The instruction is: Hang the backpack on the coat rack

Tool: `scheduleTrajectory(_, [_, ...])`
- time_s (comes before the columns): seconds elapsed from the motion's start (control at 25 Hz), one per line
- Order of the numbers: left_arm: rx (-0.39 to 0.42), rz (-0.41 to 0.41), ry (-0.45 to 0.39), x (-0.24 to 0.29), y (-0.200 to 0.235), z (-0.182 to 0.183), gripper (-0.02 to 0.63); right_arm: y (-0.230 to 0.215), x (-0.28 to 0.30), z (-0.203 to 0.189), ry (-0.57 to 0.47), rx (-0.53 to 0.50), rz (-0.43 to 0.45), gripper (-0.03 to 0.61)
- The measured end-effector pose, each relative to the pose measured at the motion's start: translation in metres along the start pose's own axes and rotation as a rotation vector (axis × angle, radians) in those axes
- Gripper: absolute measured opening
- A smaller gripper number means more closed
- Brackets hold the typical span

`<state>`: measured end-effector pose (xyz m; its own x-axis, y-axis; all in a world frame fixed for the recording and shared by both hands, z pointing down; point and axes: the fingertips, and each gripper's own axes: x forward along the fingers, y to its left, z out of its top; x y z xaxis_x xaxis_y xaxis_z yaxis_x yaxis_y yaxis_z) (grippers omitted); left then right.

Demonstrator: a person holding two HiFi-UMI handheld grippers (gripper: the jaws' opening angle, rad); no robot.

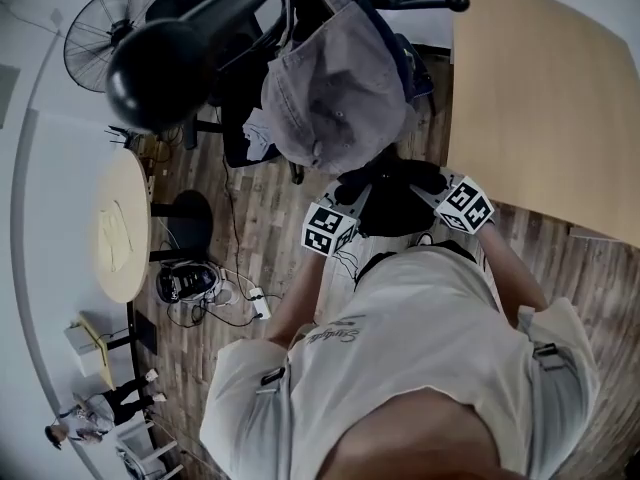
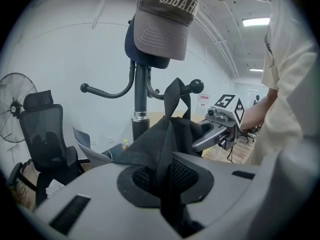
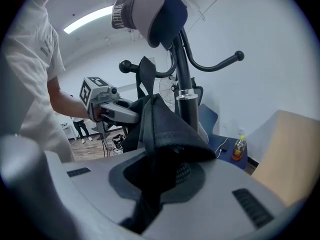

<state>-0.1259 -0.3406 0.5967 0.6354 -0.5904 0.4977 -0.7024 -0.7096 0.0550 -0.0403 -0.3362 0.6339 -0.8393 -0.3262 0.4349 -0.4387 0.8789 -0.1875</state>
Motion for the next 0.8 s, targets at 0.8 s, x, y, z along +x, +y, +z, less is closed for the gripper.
scheduleTrajectory(0.8, [-0.079, 0.03, 0.038, 0.02, 0.016, -0.016, 0.049, -0.025, 0.02, -0.014, 0.083, 0.032, 0.03, 0.048])
